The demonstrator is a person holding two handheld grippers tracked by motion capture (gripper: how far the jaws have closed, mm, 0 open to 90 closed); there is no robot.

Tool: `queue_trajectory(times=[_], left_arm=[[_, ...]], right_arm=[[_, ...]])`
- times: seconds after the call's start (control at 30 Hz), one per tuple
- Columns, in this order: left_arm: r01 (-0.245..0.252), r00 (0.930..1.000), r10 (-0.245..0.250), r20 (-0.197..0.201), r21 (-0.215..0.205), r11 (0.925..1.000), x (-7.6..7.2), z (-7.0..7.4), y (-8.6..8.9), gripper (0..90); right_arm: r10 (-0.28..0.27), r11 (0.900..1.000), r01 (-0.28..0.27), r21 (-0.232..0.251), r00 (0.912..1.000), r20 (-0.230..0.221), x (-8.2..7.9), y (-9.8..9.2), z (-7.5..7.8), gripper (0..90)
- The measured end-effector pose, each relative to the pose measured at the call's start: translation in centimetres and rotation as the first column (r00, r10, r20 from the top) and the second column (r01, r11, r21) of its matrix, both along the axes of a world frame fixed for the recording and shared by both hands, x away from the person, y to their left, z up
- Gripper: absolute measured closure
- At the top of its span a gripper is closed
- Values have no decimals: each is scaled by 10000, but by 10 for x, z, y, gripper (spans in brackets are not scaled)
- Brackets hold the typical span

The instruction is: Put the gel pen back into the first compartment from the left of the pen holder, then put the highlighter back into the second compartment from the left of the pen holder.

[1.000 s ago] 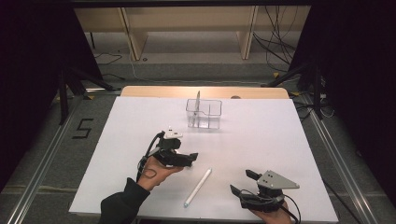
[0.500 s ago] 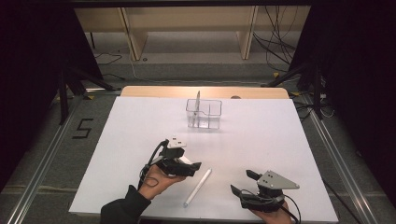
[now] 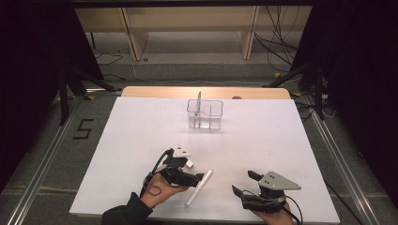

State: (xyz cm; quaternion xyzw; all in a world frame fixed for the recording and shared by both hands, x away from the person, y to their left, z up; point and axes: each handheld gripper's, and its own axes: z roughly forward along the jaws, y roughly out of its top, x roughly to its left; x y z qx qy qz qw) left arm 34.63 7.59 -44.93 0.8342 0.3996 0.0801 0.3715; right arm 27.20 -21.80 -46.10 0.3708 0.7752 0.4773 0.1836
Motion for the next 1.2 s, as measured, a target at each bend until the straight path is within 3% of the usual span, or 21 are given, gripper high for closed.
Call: queue_trajectory(times=[0.37, 0.63, 1.0, 1.2], left_arm=[[151, 9999, -151, -81, 40, 9999, -12, -4, -1, 166], [383, 9989, -377, -266, 253, 9989, -24, -16, -9, 194], [813, 9960, -791, -417, 540, 9952, -41, -28, -14, 390], [748, 9971, -737, -178, 775, 9942, -45, -31, -15, 481]], right_arm=[[-13, 10000, 13, -45, 10000, -23, 0, -1, 0, 242], [-28, 10000, 28, -20, 10000, 54, 1, -3, 0, 242], [-27, 9999, 28, -99, 10000, 81, -2, -1, 1, 244], [26, 9998, -24, -182, 9999, 111, -3, 2, 1, 245]])
